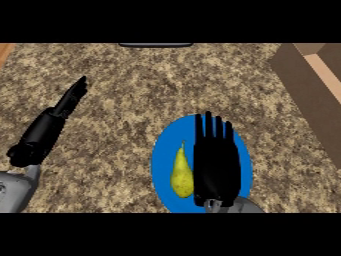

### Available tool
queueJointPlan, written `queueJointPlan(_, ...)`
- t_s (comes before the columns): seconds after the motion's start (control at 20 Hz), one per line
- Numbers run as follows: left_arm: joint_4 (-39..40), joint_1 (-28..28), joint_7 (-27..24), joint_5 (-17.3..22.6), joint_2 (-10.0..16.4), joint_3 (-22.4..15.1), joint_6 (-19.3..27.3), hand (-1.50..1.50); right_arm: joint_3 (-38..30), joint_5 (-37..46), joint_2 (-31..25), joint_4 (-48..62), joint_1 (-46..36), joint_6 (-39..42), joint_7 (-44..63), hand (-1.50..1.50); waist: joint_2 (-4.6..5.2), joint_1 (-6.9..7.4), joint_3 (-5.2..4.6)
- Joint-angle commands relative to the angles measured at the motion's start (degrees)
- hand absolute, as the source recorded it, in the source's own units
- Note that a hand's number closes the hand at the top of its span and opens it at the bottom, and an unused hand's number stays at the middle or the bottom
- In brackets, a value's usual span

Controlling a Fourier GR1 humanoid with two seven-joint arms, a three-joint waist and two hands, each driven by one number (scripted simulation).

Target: Pick the bell pepper from the plate and place it in the cardboard box

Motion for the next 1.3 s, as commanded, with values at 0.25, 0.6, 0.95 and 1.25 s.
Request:
queueJointPlan(0.25,-1.8,-0.1,2.5,-0.4,-0.2,3.8,-3.6,0.00,-1.0,2.6,2.4,6.1,1.8,-1.3,3.1,-1.50,0.04,0.40,0.04)
queueJointPlan(0.6,-5.1,1.2,3.9,-0.3,-1.0,4.7,-5.5,0.00,-1.9,5.5,2.4,9.8,4.0,-3.9,2.8,-1.50,0.01,0.49,0.05)
queueJointPlan(0.95,-0.4,0.0,1.4,-6.0,-5.6,5.5,-5.3,0.00,-9.2,3.4,2.4,11.8,1.1,-3.0,-3.0,-1.50,0.10,0.22,0.03)
queueJointPlan(1.25,-3.1,2.4,1.6,-7.3,-5.6,7.5,-7.0,0.00,-5.6,8.9,2.4,14.4,2.2,-6.0,-11.0,1.50,0.06,0.31,0.04)
